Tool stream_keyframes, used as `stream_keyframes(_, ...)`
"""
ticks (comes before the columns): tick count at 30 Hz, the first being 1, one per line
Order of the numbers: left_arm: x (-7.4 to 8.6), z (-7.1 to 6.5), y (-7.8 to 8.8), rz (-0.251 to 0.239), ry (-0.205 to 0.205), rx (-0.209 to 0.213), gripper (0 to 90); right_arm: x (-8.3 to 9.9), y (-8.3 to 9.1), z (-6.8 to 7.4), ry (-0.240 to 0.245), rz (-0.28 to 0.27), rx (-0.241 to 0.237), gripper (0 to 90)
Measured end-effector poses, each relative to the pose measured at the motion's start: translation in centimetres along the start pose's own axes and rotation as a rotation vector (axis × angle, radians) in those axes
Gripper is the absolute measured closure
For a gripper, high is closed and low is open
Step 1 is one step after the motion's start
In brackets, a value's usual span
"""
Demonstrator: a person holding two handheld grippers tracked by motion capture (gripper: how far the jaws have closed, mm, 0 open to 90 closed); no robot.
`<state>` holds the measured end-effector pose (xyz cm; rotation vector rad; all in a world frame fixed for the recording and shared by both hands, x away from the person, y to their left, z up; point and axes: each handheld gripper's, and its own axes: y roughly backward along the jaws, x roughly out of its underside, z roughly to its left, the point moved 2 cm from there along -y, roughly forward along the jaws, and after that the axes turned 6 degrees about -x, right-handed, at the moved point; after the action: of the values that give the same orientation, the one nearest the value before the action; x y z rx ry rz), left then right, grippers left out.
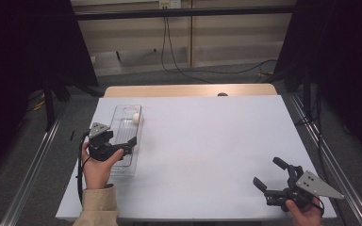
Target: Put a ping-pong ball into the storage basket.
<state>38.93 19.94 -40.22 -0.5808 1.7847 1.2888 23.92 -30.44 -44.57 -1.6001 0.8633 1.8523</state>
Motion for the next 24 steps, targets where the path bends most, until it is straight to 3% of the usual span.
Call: stream_keyframes(24,0.8,-1.1,1.4,-0.077,-0.025,0.043,4.2,-0.1,0.1,-0.1,0.002,-0.003,0.004,0.6)
